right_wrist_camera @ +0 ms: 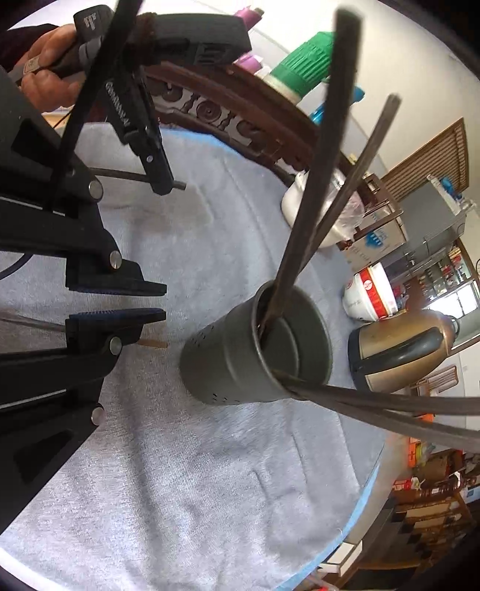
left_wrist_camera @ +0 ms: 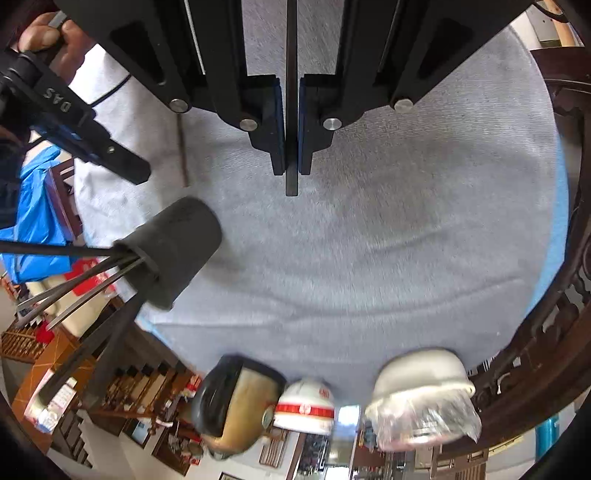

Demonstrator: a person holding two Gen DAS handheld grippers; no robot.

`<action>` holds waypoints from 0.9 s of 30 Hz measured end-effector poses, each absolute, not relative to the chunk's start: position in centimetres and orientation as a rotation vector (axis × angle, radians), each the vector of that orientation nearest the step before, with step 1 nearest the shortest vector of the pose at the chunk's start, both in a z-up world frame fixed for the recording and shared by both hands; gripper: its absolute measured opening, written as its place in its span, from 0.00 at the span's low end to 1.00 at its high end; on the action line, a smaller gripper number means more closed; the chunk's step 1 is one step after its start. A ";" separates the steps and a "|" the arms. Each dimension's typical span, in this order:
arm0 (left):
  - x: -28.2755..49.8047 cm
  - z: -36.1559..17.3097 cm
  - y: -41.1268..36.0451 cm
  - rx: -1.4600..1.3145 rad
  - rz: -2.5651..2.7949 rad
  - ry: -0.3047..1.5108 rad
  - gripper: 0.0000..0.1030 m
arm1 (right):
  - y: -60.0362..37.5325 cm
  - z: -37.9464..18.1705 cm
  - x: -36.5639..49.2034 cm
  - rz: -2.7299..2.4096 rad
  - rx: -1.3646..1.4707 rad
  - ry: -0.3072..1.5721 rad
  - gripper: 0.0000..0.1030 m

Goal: Organize utensils
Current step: 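Lift the left gripper's chopstick upright while the right gripper raises its chopstick beside the cup, then raise both grippers with their chopsticks up above the holder cup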

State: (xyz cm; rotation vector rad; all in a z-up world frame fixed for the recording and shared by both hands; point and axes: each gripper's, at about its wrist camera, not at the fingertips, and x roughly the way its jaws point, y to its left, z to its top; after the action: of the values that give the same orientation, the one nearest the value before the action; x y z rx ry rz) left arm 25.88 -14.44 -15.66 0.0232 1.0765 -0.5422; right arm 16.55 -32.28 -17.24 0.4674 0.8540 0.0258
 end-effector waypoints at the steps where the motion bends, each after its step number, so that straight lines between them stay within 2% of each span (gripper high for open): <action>1: 25.6 -15.1 -14.3 0.019 -0.550 1.062 0.06 | -32.5 -17.1 16.5 0.027 0.478 0.848 0.07; 6: 24.6 -13.0 -14.2 -0.004 -0.567 1.015 0.06 | -34.2 -16.5 15.7 0.023 0.546 0.832 0.07; 13: 23.6 -11.4 -13.9 -0.014 -0.553 0.970 0.06 | -34.4 -18.4 17.1 -0.034 0.545 0.975 0.13; 15: 23.0 -10.5 -13.8 -0.010 -0.554 0.939 0.06 | -33.8 -19.0 17.6 -0.055 0.507 1.008 0.19; 17: 22.3 -9.3 -13.7 -0.001 -0.557 0.894 0.06 | -33.6 -19.7 18.3 -0.054 0.503 1.037 0.35; 18: 22.1 -8.8 -13.6 0.003 -0.556 0.873 0.06 | -33.6 -19.9 18.5 -0.058 0.508 1.046 0.38; 19: 21.9 -8.4 -13.6 0.008 -0.556 0.849 0.06 | -33.5 -20.1 18.7 -0.064 0.508 1.050 0.48; 21: 21.3 -7.4 -13.3 0.014 -0.558 0.802 0.06 | -33.3 -20.2 18.8 -0.080 0.501 1.025 0.49; 22: 21.0 -7.1 -13.2 0.015 -0.559 0.780 0.06 | -33.2 -20.3 19.0 -0.094 0.491 1.024 0.47; 24: 20.6 -6.6 -13.0 0.020 -0.560 0.749 0.06 | -33.0 -20.7 19.3 -0.100 0.492 1.043 0.36; 27: 20.4 -6.5 -12.7 0.019 -0.559 0.733 0.06 | -32.9 -21.4 20.0 -0.138 0.473 1.065 0.35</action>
State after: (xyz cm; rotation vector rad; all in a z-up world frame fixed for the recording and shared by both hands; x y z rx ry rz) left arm 20.36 -12.68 -6.48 0.0189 0.7326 -0.5591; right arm 20.03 -32.95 -21.44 0.4730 1.0648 -0.1384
